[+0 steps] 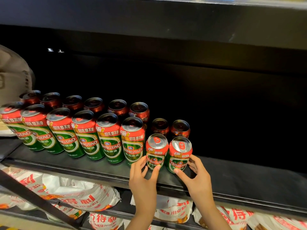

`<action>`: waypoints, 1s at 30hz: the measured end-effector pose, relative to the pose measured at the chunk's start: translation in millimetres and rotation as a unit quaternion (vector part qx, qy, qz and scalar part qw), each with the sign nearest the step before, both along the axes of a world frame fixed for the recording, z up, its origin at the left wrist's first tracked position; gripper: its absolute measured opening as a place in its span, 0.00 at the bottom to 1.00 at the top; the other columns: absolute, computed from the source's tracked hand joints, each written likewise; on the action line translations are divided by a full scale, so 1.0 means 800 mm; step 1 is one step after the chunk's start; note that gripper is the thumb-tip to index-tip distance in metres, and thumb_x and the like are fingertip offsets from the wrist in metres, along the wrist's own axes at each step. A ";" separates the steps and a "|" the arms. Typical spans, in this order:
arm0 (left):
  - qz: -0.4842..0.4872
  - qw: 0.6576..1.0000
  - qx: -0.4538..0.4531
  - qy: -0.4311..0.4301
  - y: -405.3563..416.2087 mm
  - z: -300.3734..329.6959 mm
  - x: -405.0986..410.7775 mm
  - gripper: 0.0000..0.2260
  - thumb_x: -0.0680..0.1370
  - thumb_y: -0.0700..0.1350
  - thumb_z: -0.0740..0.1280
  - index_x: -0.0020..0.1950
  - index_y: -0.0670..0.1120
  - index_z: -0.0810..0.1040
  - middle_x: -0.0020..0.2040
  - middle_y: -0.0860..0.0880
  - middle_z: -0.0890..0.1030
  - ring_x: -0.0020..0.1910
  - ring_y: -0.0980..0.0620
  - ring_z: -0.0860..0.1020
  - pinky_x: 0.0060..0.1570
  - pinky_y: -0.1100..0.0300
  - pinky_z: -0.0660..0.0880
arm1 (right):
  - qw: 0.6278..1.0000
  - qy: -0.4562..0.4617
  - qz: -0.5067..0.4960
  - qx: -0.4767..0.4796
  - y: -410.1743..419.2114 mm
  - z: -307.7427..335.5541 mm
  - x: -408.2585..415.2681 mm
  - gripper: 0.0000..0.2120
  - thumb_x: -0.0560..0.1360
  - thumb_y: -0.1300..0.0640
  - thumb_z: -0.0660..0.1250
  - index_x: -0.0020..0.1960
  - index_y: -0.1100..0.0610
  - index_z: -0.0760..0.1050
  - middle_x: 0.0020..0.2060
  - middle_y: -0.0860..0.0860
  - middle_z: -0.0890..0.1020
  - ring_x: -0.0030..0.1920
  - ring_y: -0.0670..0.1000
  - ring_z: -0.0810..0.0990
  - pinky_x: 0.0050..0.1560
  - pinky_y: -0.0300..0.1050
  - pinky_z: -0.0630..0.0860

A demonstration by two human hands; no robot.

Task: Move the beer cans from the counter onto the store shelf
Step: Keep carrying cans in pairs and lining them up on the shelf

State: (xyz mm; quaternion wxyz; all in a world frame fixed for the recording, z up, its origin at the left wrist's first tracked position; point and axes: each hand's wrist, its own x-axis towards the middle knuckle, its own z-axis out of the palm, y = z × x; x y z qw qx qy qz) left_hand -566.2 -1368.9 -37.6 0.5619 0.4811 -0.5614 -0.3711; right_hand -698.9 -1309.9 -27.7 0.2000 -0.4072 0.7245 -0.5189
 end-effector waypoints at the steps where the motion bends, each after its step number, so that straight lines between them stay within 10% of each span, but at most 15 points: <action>1: 0.001 1.000 0.001 0.003 0.000 0.000 -0.001 0.20 0.68 0.40 0.75 0.59 0.44 0.77 0.54 0.53 0.77 0.57 0.65 0.75 0.54 0.72 0.74 | 1.000 0.000 -0.001 0.000 -0.001 -0.001 0.000 0.28 0.67 0.55 0.76 0.62 0.43 0.68 0.55 0.34 0.75 0.57 0.32 0.72 0.54 0.25 0.66; 16: 0.007 0.999 0.024 0.023 -0.001 0.010 -0.007 0.19 0.69 0.41 0.75 0.58 0.49 0.75 0.54 0.60 0.75 0.53 0.71 0.74 0.53 0.72 0.74 | 1.000 0.002 -0.011 0.000 -0.005 -0.002 0.002 0.29 0.67 0.55 0.76 0.62 0.42 0.67 0.55 0.37 0.76 0.56 0.36 0.73 0.52 0.23 0.65; 30: -0.031 0.999 0.014 -0.043 -0.001 0.010 0.003 0.20 0.72 0.37 0.72 0.63 0.44 0.76 0.57 0.52 0.75 0.55 0.57 0.77 0.55 0.69 0.74 | 0.999 0.024 -0.029 0.024 -0.005 0.008 0.010 0.28 0.68 0.53 0.75 0.60 0.36 0.64 0.54 0.32 0.73 0.56 0.32 0.72 0.53 0.22 0.66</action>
